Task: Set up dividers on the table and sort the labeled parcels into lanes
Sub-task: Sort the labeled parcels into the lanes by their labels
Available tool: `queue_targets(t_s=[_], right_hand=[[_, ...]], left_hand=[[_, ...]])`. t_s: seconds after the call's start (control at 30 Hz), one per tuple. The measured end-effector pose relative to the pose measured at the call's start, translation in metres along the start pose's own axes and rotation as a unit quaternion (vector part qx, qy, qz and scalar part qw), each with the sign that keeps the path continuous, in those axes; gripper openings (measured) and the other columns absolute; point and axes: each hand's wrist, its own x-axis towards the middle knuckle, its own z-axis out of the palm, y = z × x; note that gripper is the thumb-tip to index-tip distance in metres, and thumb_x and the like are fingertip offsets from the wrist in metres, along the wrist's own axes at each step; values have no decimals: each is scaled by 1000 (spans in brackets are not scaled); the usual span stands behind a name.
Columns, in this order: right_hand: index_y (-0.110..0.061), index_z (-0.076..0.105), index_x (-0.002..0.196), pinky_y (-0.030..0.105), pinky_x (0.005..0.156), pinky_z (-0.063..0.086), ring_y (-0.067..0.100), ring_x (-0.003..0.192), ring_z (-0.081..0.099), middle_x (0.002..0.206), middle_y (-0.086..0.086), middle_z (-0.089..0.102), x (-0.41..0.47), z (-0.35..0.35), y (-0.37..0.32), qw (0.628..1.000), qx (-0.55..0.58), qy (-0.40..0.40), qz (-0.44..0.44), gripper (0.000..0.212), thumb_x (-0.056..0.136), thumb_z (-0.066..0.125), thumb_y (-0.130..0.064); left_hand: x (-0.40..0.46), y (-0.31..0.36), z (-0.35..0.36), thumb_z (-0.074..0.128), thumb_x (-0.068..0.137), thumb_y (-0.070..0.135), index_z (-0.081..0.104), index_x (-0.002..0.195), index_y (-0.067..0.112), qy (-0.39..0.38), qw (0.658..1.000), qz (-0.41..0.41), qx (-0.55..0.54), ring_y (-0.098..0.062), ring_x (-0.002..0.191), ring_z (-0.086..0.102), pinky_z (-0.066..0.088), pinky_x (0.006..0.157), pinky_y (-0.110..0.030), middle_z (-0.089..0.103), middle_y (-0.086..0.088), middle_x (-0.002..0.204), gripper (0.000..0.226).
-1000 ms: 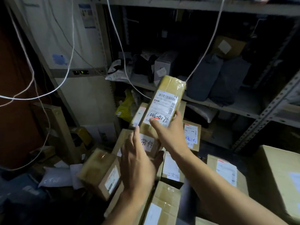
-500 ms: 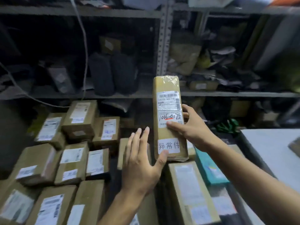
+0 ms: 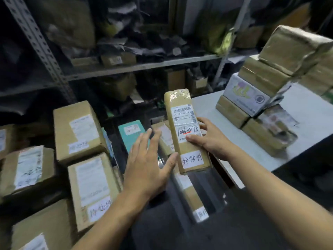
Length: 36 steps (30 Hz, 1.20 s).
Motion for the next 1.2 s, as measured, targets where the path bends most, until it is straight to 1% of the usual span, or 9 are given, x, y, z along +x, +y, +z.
queue_targets(t_s=[0.13,0.27,0.47,0.57,0.67,0.7,0.83,0.97,1.2], right_hand=[[-30,37,145,37,80,61,7,96,71,119,-19,60,-5,-27,47,999,-28,-15,36,86,73,85,-30],[-34,32,146,35,83,60,4,98,67,119,-22,59,-7,-35,84,994,-74,-39,68,86,76,83,-31],[-31,22,152,41,100,50,15,117,60,140,-6,54,-7,-37,131,975,-175,-86,108,92,81,79,-29],[-32,17,153,37,95,51,13,110,62,136,-6,58,-10,-36,149,964,-210,-102,124,93,81,77,-33],[-38,16,152,16,73,45,-6,90,56,133,-9,60,-13,-31,161,961,-214,-124,123,93,81,77,-33],[-40,17,151,13,71,41,-7,90,53,133,-11,59,-14,-29,164,960,-219,-127,117,92,81,77,-32],[-51,25,138,25,90,41,5,115,54,136,-14,55,-15,-18,171,963,-223,-125,83,82,79,76,-28],[-51,30,137,37,104,43,4,121,49,135,-21,50,-18,-10,176,970,-215,-104,52,79,78,76,-25],[-38,28,147,40,107,43,12,128,49,140,-8,47,-29,0,186,969,-230,-79,52,83,80,76,-22]], left_hand=[[-1,16,38,24,83,76,15,151,36,-36,999,-13,3,-10,147,5,6,117,-32,13,8,161,80],[-1,24,62,23,83,75,14,152,36,-61,998,-34,4,-13,148,7,9,119,-35,15,6,161,80],[-9,27,92,17,80,81,8,149,41,-99,992,-78,11,-8,148,2,11,117,-36,8,14,161,80],[-13,25,101,15,79,82,7,148,42,-110,989,-94,22,-7,148,1,16,116,-40,6,17,160,80],[-15,24,108,18,82,80,9,146,43,-115,988,-97,22,-5,147,2,20,115,-40,6,18,159,75],[-16,24,109,18,82,80,10,146,43,-116,988,-97,21,-4,146,3,20,114,-39,7,17,159,74],[-18,28,114,13,80,83,15,149,41,-129,987,-98,14,-5,147,4,20,115,-39,8,16,160,80],[-18,30,116,11,79,83,13,150,41,-145,984,-104,12,-6,148,1,18,117,-38,6,16,161,83],[-15,30,117,12,77,82,13,151,40,-161,981,-110,8,-6,148,0,18,119,-39,4,16,161,85]])
